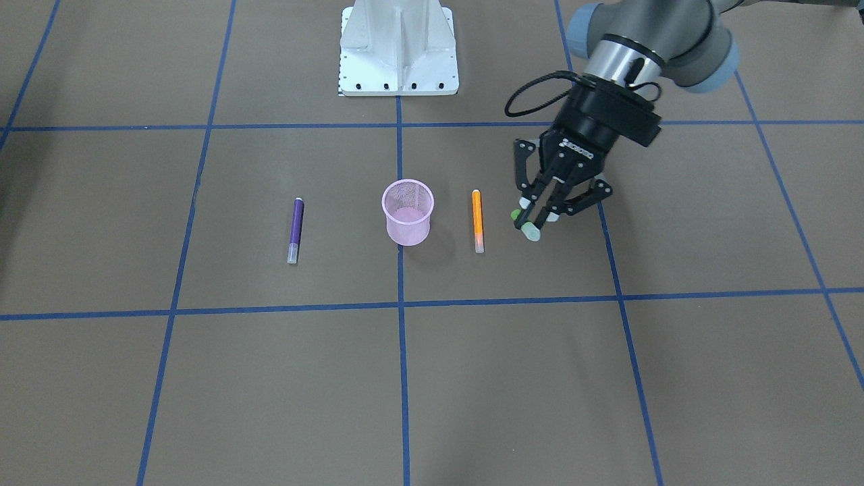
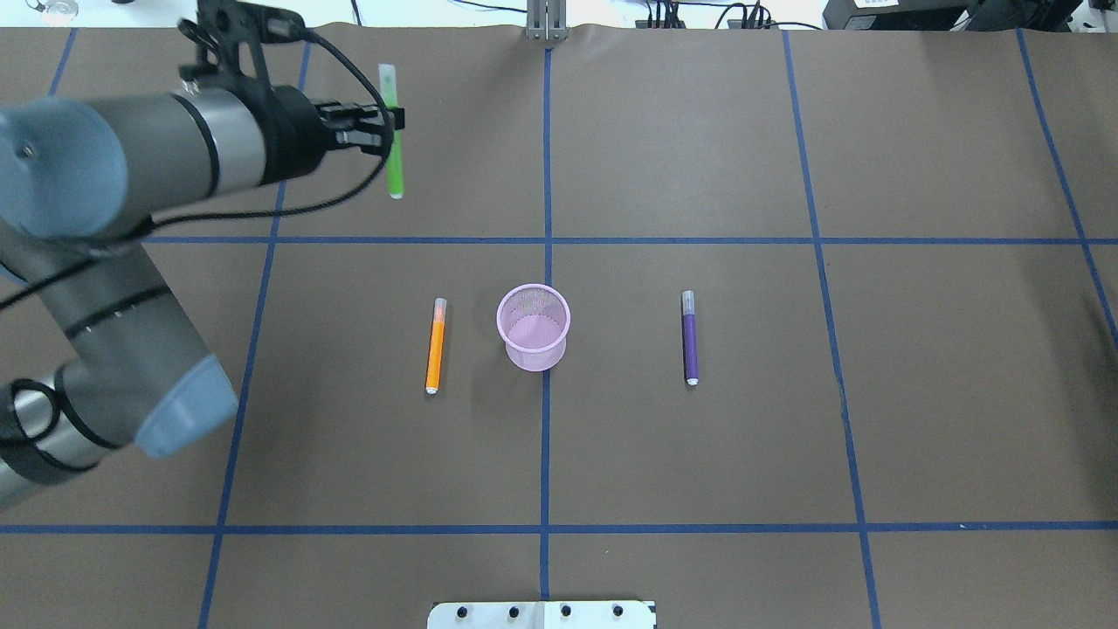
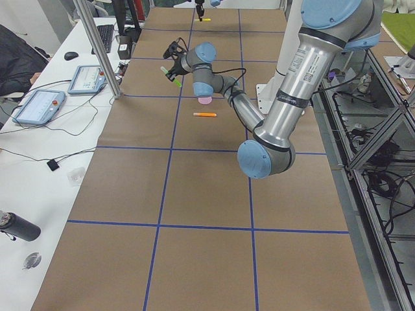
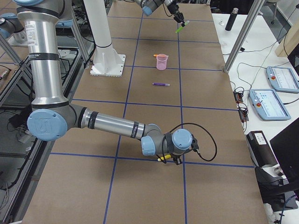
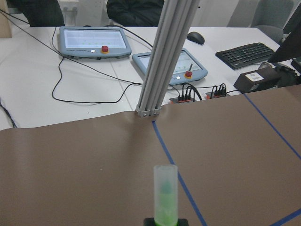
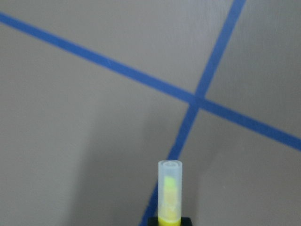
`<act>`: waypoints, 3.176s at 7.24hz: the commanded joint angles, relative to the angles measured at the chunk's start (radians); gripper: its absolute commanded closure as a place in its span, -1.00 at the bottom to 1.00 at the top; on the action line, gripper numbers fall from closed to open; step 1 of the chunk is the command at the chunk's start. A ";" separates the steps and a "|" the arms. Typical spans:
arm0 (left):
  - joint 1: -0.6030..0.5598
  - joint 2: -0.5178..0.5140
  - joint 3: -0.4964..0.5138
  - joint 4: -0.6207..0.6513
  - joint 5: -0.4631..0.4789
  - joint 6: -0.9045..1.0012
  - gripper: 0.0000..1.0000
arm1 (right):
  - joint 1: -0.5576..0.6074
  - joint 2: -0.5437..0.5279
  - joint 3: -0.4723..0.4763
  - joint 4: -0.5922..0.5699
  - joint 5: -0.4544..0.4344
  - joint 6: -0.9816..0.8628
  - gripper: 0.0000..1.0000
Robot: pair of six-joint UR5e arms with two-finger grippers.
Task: Collect pens into pen holder
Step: 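Lift the green marker upright with the left gripper toward the cup, then lower the green marker into the pink cup and open the left gripper, then move left gripper to orange marker while right gripper carries yellow marker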
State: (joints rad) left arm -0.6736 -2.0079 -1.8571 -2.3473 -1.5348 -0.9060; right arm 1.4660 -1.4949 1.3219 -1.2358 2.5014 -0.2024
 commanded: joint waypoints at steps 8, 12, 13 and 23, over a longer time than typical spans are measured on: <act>0.246 -0.153 0.254 -0.156 0.168 -0.016 1.00 | 0.020 0.107 0.089 -0.067 0.007 0.086 1.00; 0.275 -0.144 0.266 -0.155 0.168 -0.017 -0.93 | 0.020 0.140 0.172 -0.057 0.080 0.162 1.00; 0.275 -0.129 0.234 -0.153 0.162 -0.022 -0.97 | 0.020 0.142 0.237 -0.051 0.077 0.244 1.00; -0.014 -0.084 0.097 0.609 -0.518 -0.213 -0.88 | -0.407 0.189 0.566 0.432 -0.381 1.005 1.00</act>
State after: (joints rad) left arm -0.7098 -2.0803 -1.7984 -1.7479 -2.0513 -1.0742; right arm 1.1384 -1.3091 1.8723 -0.8528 2.2173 0.7553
